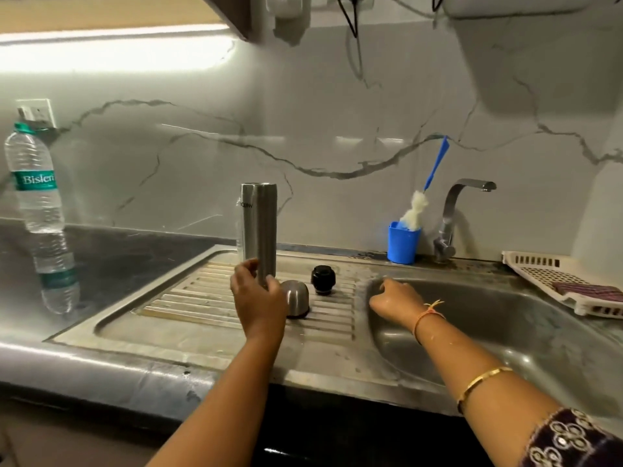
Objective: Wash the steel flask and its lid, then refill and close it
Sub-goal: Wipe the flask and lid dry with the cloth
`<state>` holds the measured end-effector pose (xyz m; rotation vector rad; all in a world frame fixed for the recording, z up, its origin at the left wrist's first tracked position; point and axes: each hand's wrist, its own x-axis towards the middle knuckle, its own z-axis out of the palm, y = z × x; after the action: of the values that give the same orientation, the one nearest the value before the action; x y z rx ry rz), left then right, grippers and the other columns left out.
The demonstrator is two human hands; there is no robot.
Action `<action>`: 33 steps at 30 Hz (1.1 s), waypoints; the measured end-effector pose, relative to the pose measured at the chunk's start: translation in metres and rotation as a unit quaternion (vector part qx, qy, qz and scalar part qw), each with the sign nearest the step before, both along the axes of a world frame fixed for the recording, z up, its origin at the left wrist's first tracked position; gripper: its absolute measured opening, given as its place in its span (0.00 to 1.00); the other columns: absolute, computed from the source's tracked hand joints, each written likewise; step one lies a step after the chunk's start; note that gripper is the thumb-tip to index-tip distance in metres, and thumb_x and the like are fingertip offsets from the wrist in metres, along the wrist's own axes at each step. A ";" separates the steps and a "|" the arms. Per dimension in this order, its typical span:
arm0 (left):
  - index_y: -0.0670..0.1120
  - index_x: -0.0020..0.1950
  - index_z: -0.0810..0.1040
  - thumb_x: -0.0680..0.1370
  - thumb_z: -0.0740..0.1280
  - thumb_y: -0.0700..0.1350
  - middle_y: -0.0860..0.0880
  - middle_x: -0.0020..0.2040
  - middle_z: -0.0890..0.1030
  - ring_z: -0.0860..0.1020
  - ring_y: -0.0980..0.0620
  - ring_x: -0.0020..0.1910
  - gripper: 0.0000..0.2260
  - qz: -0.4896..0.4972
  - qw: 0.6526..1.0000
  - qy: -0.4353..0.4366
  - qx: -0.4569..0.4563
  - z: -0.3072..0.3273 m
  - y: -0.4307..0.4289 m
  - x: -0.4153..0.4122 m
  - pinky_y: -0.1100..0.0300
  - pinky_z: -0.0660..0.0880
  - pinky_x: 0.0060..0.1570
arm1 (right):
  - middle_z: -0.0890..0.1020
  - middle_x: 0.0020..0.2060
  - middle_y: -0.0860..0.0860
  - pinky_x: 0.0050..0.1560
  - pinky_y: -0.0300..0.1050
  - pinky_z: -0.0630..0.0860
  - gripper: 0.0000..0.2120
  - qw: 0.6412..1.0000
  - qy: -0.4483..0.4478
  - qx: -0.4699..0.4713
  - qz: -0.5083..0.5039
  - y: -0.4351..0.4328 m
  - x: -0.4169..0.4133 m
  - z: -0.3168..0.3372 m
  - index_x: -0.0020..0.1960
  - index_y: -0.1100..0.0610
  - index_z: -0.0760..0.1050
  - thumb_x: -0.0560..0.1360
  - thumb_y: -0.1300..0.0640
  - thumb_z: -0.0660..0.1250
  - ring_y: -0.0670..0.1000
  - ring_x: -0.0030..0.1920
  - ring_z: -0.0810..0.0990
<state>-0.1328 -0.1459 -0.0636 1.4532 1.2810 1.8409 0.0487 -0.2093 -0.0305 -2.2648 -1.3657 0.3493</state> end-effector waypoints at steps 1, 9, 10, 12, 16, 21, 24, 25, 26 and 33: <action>0.43 0.62 0.69 0.77 0.63 0.36 0.45 0.58 0.71 0.71 0.54 0.52 0.14 0.013 1.000 0.000 -0.006 0.000 0.007 -0.005 0.68 0.68 0.44 | 0.75 0.61 0.58 0.60 0.52 0.73 0.17 1.000 -0.003 0.013 -0.008 0.002 0.002 -0.001 0.61 0.57 0.73 0.76 0.50 0.60 0.59 0.59 0.75; 0.42 0.64 0.68 0.76 0.66 0.39 0.43 0.61 0.71 0.72 0.49 0.56 0.17 0.050 0.997 0.034 -0.041 -0.013 0.063 -0.026 0.59 0.69 0.52 | 0.79 0.44 0.54 0.44 0.45 0.71 0.07 0.997 0.008 0.073 -0.013 0.027 0.010 -0.018 0.41 0.55 0.74 0.77 0.55 0.61 0.54 0.45 0.77; 0.42 0.64 0.68 0.76 0.66 0.40 0.43 0.61 0.71 0.72 0.49 0.57 0.17 0.051 0.997 0.031 -0.043 -0.013 0.069 -0.027 0.59 0.69 0.52 | 0.79 0.42 0.54 0.42 0.45 0.71 0.08 0.997 0.003 0.074 -0.017 0.029 0.010 -0.022 0.39 0.55 0.74 0.77 0.56 0.61 0.54 0.43 0.76; 0.43 0.63 0.69 0.77 0.65 0.40 0.43 0.61 0.72 0.72 0.49 0.57 0.15 0.059 0.997 0.026 -0.043 -0.013 0.081 -0.030 0.59 0.69 0.51 | 0.78 0.38 0.54 0.39 0.44 0.70 0.10 0.998 -0.003 0.063 -0.015 0.030 0.014 -0.028 0.37 0.56 0.74 0.77 0.57 0.61 0.53 0.40 0.76; 0.43 0.63 0.69 0.78 0.64 0.42 0.43 0.61 0.73 0.73 0.49 0.57 0.14 0.067 0.997 0.020 -0.040 -0.009 0.103 -0.039 0.58 0.70 0.51 | 0.80 0.38 0.55 0.42 0.46 0.73 0.11 0.998 -0.005 0.060 -0.013 0.028 0.020 -0.030 0.41 0.59 0.78 0.78 0.56 0.61 0.53 0.39 0.77; 0.44 0.61 0.71 0.79 0.63 0.41 0.44 0.59 0.74 0.73 0.52 0.54 0.11 0.046 0.995 0.085 -0.025 -0.011 0.122 -0.042 0.60 0.71 0.50 | 0.80 0.40 0.53 0.44 0.47 0.74 0.09 0.998 -0.003 0.060 -0.013 0.033 0.023 -0.032 0.43 0.56 0.77 0.78 0.56 0.61 0.53 0.42 0.77; 0.43 0.62 0.71 0.79 0.62 0.39 0.43 0.60 0.74 0.73 0.51 0.53 0.12 0.058 0.994 0.075 -0.053 -0.011 0.132 -0.048 0.59 0.71 0.50 | 0.79 0.40 0.53 0.44 0.46 0.73 0.08 0.998 -0.003 0.060 -0.005 0.032 0.024 -0.033 0.43 0.56 0.77 0.78 0.56 0.61 0.52 0.43 0.77; 0.43 0.62 0.71 0.79 0.62 0.39 0.43 0.60 0.74 0.74 0.50 0.54 0.12 0.063 0.994 0.065 -0.066 -0.012 0.136 -0.051 0.59 0.72 0.51 | 0.79 0.40 0.53 0.44 0.46 0.73 0.08 0.998 -0.006 0.060 -0.003 0.032 0.023 -0.033 0.43 0.56 0.77 0.78 0.56 0.61 0.53 0.43 0.77; 0.43 0.62 0.71 0.79 0.62 0.39 0.42 0.60 0.74 0.74 0.48 0.55 0.12 0.068 0.993 0.054 -0.077 -0.012 0.140 -0.054 0.58 0.72 0.52 | 0.79 0.40 0.53 0.45 0.47 0.73 0.08 0.998 -0.009 0.060 -0.002 0.032 0.023 -0.032 0.43 0.56 0.77 0.78 0.56 0.61 0.53 0.43 0.77; 0.45 0.65 0.68 0.80 0.61 0.54 0.46 0.58 0.77 0.76 0.50 0.56 0.18 -0.098 0.994 -0.015 -0.044 0.001 0.136 -0.041 0.70 0.69 0.39 | 0.79 0.39 0.53 0.47 0.50 0.75 0.09 0.998 -0.036 0.057 -0.003 0.039 0.015 -0.033 0.43 0.56 0.77 0.78 0.55 0.62 0.53 0.42 0.77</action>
<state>-0.1738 -0.0101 -0.0630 1.4439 1.1461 1.6531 0.0637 -0.1702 -0.0636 -2.2056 -1.3769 0.1842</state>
